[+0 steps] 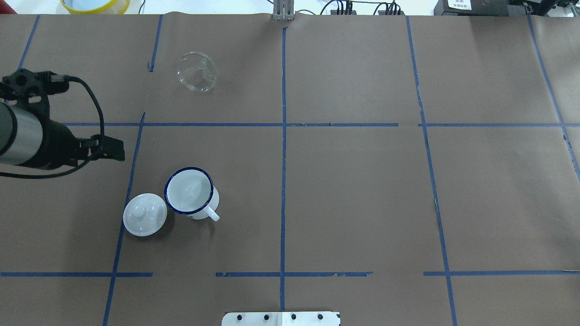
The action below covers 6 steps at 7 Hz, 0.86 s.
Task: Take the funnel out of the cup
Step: 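Move the left gripper to the white funnel beside the mug and grasp it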
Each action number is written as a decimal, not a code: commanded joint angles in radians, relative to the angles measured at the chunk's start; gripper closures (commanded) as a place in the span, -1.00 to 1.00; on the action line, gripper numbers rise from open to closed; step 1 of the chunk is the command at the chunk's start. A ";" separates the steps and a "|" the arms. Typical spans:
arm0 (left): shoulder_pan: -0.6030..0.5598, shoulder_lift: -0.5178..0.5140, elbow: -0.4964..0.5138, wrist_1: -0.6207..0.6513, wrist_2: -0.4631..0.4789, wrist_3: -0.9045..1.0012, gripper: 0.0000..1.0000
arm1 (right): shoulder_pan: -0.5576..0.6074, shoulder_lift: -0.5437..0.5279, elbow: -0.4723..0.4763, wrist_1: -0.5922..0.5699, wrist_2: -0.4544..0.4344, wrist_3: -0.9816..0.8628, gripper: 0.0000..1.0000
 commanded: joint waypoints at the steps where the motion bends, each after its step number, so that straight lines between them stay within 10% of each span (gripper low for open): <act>1: 0.117 0.015 0.136 -0.102 0.006 -0.026 -0.98 | 0.000 0.000 0.000 0.000 0.000 0.000 -1.00; 6: 0.164 0.026 0.281 -0.275 0.006 -0.029 -0.91 | 0.000 0.000 0.001 0.000 0.000 0.000 -1.00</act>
